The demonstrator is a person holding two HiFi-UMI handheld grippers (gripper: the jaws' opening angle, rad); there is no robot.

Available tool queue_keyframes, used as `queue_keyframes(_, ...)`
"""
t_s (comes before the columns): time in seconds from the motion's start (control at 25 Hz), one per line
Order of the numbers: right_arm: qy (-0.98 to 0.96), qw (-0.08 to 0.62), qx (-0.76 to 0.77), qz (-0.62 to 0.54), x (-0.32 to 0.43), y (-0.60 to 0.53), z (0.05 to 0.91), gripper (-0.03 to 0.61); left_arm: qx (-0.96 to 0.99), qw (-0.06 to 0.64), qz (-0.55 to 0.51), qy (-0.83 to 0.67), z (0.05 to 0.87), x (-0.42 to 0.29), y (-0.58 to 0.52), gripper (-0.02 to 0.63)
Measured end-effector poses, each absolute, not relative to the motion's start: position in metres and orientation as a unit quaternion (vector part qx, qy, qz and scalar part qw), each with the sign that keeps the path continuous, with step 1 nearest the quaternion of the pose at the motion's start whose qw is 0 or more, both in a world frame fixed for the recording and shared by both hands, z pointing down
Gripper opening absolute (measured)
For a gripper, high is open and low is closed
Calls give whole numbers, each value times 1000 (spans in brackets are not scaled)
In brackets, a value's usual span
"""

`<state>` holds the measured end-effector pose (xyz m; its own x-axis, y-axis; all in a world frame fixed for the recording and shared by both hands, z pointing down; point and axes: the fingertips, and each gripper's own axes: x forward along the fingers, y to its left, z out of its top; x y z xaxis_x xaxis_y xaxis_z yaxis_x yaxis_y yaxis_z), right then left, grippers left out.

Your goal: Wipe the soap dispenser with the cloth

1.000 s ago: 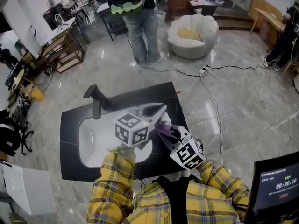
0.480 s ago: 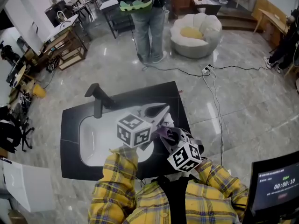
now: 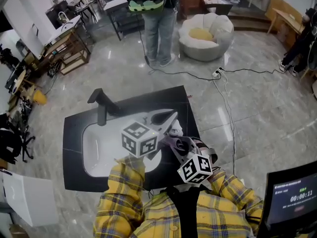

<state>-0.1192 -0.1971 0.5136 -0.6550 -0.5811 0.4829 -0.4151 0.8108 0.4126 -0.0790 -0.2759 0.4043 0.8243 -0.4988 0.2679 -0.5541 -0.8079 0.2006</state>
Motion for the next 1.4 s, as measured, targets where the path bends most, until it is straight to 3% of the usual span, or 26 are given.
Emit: queue_keyframes(1.4, -891, 297, 334, -82, -66, -193, 499, 48, 945, 143, 86, -283, 402, -80, -275, 5)
